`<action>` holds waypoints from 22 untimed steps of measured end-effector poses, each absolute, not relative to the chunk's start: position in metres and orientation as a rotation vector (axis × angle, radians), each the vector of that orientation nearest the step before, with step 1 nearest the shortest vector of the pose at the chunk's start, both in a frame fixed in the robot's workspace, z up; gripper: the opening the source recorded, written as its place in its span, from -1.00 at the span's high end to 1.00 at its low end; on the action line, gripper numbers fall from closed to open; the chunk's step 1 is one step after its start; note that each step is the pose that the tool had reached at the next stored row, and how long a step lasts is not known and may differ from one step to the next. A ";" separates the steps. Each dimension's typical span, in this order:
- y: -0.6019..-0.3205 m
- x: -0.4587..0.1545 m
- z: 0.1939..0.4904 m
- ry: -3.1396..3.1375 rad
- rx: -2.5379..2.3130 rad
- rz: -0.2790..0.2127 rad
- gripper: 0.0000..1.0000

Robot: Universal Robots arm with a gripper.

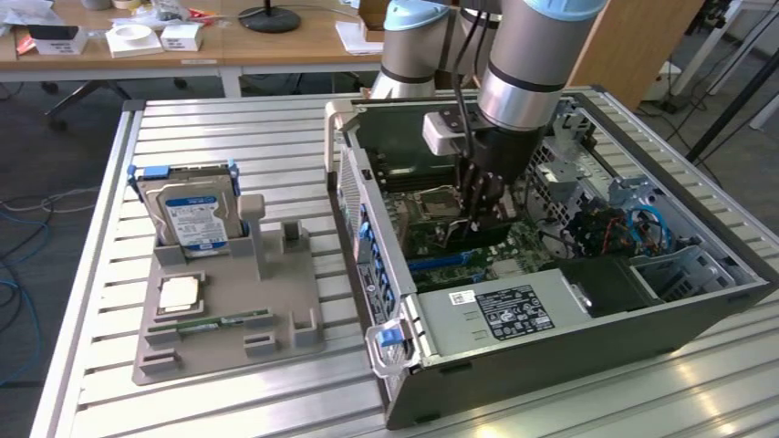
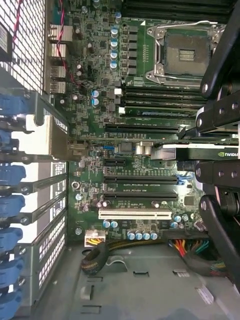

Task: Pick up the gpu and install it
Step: 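Insert the gpu into the slot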

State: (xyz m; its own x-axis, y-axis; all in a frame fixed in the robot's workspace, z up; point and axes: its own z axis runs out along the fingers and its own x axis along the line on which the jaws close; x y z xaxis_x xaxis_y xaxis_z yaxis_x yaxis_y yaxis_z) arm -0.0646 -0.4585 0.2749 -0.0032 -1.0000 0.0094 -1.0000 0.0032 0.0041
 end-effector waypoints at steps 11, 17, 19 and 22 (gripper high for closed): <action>-0.458 -0.068 0.271 -2.218 2.211 0.006 0.48; -0.458 -0.071 0.270 -2.218 2.211 0.006 0.48; -0.458 -0.072 0.270 -2.218 2.211 0.006 0.48; -0.458 -0.073 0.270 -2.218 2.211 0.006 0.48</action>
